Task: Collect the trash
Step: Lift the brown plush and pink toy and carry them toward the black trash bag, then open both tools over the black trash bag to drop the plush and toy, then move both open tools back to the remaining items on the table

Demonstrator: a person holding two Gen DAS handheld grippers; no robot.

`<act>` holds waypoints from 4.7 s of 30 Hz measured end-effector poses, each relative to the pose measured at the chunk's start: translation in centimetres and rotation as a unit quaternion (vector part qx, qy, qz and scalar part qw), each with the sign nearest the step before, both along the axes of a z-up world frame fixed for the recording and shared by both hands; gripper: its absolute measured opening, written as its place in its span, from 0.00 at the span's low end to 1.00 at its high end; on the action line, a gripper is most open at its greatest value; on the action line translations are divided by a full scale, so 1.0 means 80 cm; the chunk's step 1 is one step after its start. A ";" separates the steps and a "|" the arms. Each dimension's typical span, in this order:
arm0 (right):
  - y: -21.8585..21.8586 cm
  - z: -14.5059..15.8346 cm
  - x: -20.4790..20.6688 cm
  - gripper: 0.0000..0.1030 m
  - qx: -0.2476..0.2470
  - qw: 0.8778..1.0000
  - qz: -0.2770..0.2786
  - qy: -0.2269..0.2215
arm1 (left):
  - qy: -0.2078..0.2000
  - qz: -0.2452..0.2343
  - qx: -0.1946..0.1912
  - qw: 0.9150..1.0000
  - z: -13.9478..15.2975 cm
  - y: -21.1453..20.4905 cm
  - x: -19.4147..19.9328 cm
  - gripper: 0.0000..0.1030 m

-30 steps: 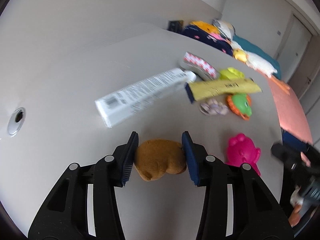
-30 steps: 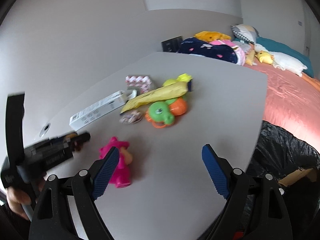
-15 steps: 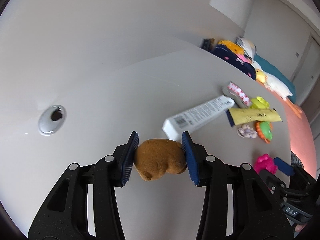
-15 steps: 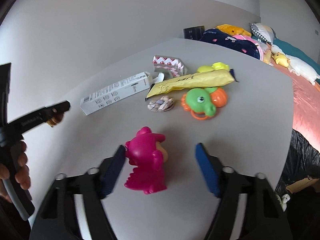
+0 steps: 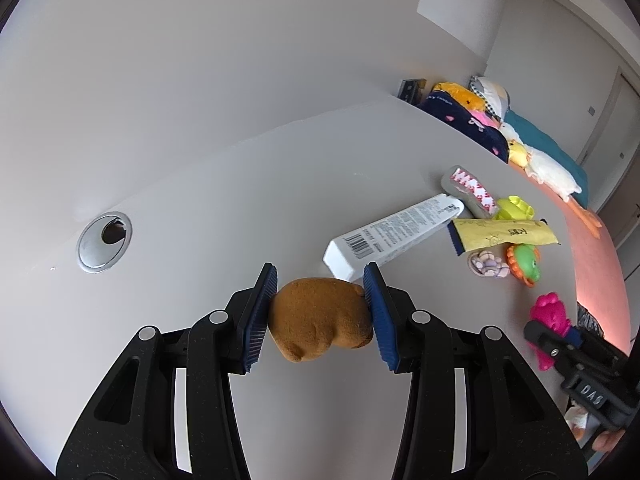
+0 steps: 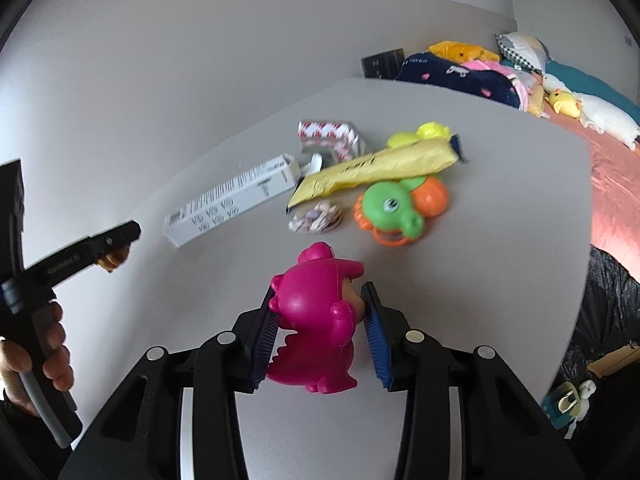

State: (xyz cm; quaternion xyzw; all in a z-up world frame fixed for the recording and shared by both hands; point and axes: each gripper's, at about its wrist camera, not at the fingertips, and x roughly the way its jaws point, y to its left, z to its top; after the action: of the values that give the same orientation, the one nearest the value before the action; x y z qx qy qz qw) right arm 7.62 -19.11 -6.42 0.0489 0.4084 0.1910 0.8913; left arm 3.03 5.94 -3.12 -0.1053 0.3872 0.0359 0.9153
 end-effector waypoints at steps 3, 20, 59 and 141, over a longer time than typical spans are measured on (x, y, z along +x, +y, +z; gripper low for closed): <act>-0.009 0.011 -0.005 0.41 0.002 1.000 -0.005 -0.012 | -0.005 -0.004 0.001 1.000 0.004 -0.007 -0.001 0.43; -0.079 0.057 -0.041 0.41 0.012 0.998 -0.043 -0.053 | -0.005 -0.087 0.014 0.996 0.010 -0.108 -0.004 0.43; -0.267 0.079 -0.107 0.41 0.024 0.980 -0.179 -0.088 | -0.015 -0.246 0.026 0.969 0.029 -0.334 -0.010 0.43; -0.222 0.059 -0.039 0.83 0.029 0.979 -0.191 -0.067 | -0.008 -0.257 0.049 0.965 0.011 -0.274 0.009 0.94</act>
State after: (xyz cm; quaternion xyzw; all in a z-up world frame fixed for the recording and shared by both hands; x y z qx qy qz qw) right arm 4.50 -36.91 -1.67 0.1391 0.3256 0.0316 0.9347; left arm 3.72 -15.96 -2.20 0.0420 0.3918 -0.1822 0.9008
